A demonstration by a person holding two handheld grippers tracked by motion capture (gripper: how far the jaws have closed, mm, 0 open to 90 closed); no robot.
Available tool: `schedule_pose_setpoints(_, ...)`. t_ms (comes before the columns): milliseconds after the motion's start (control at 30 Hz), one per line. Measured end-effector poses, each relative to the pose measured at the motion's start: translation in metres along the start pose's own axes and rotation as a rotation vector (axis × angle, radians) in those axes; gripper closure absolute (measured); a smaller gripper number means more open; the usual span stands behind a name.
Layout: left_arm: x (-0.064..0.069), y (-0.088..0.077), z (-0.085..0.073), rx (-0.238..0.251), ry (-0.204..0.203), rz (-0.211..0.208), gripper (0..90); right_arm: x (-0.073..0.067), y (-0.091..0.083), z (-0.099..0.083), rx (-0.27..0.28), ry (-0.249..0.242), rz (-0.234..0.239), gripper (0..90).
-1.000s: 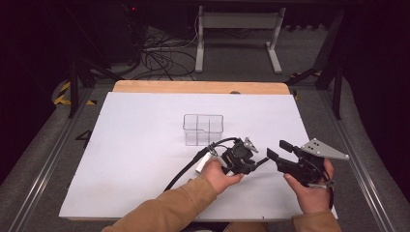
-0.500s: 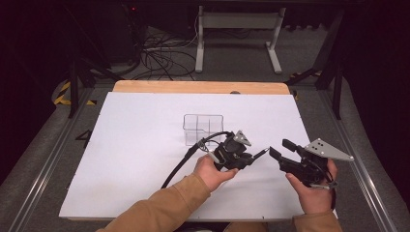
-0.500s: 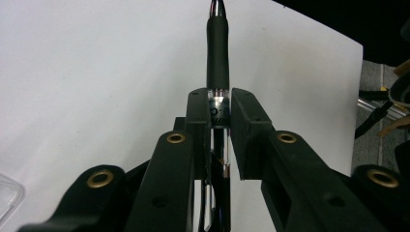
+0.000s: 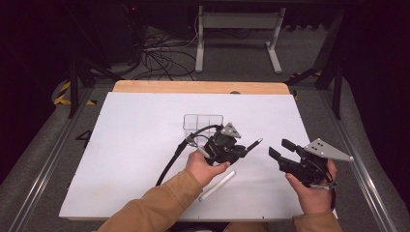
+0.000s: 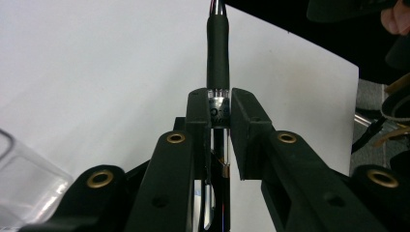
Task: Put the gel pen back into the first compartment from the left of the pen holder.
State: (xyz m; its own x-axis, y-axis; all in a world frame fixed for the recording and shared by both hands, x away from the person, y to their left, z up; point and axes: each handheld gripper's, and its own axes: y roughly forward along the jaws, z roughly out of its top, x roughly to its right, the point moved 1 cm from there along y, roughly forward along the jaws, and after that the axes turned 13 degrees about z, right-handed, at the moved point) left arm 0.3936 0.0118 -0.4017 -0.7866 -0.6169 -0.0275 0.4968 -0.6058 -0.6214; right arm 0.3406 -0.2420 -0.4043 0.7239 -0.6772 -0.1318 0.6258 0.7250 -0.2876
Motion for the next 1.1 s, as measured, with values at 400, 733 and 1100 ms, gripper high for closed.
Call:
schedule_pose_setpoints(400,-0.027,-0.034,0.002,0.129,-0.053,0.035,79.4,-0.001,0.003,-0.002,0.004,-0.005,0.017,40.8)
schedule_pose_setpoints(733,-0.054,-0.056,0.0,0.214,-0.083,0.092,79.4,-0.001,0.005,-0.002,-0.001,-0.009,0.024,40.4)
schedule_pose_setpoints(1100,-0.08,-0.073,-0.003,0.301,-0.116,0.135,79.4,-0.002,0.007,-0.003,-0.006,-0.007,0.031,40.3)
